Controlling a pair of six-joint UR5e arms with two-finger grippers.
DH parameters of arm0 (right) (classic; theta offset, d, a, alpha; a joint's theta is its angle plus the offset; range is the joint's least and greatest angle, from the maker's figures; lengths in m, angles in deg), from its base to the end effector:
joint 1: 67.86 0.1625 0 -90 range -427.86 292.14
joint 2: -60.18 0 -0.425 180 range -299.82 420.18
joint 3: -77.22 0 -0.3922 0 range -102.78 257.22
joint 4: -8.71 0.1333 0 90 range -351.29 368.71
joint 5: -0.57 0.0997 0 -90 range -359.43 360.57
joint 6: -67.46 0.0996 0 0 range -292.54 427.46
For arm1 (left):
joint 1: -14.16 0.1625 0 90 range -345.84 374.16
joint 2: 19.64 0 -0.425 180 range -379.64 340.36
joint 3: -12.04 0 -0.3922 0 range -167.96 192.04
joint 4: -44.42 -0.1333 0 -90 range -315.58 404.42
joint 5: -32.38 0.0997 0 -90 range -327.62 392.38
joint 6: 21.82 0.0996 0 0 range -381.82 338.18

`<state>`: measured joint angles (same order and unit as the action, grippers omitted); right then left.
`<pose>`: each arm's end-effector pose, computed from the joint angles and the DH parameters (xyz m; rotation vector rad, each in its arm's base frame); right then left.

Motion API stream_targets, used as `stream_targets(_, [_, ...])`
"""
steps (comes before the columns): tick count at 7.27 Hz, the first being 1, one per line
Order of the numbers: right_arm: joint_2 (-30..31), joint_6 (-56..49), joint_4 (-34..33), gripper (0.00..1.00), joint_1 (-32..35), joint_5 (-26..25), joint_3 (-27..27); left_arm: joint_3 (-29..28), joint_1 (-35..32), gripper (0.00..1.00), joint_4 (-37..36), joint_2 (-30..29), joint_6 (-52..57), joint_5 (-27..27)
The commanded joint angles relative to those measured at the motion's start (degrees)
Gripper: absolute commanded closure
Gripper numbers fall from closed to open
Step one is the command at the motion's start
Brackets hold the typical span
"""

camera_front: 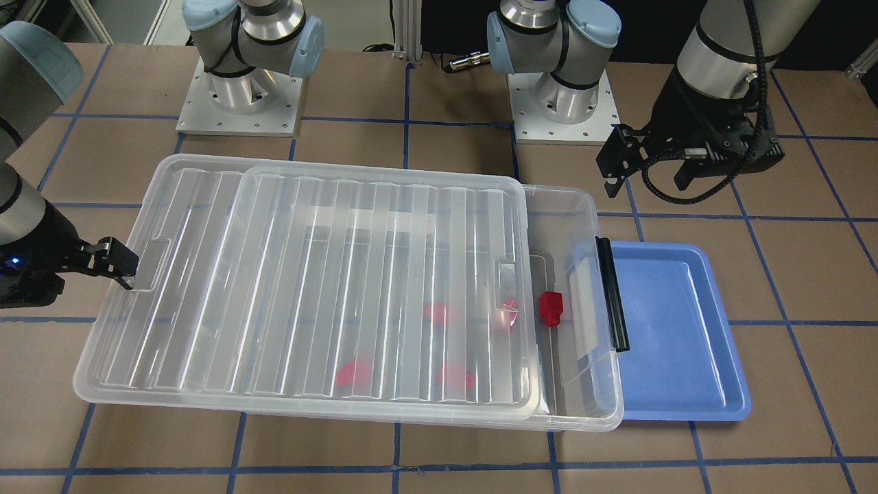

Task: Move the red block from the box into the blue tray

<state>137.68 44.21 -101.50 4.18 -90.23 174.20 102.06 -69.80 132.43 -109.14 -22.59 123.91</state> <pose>-0.0480 -0.5760 0.3483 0.1440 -3.1207 0.0110 -0.0781 -0.5034 0.4956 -0.1857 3.1067 -0.0651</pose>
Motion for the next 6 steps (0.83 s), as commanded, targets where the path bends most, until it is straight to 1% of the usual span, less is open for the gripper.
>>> stream_targets(1, [-0.15,-4.24,-0.7,0.02,-2.77,0.1,-0.04,0.33,-0.15,0.0,-1.08,-0.23,0.07,-0.39])
stream_targets(2, [-0.16,-4.69,-1.32,0.01,-3.21,-0.08,-0.12,0.42,-0.15,0.0,-0.47,0.02,0.16,-0.13])
stream_targets(3, [-0.07,-5.83,-1.23,0.0,-5.04,0.27,-0.12,0.94,-0.67,0.0,0.4,-0.67,0.6,0.22])
stream_targets(4, [-0.07,-8.36,-1.23,0.0,-6.71,0.45,-0.12,2.17,-0.51,0.0,-0.46,-0.76,1.82,0.14])
stream_targets(6, [-0.07,-10.58,-1.23,0.0,-9.35,0.54,-0.21,2.44,-0.59,0.0,-1.78,-1.29,3.23,-0.3])
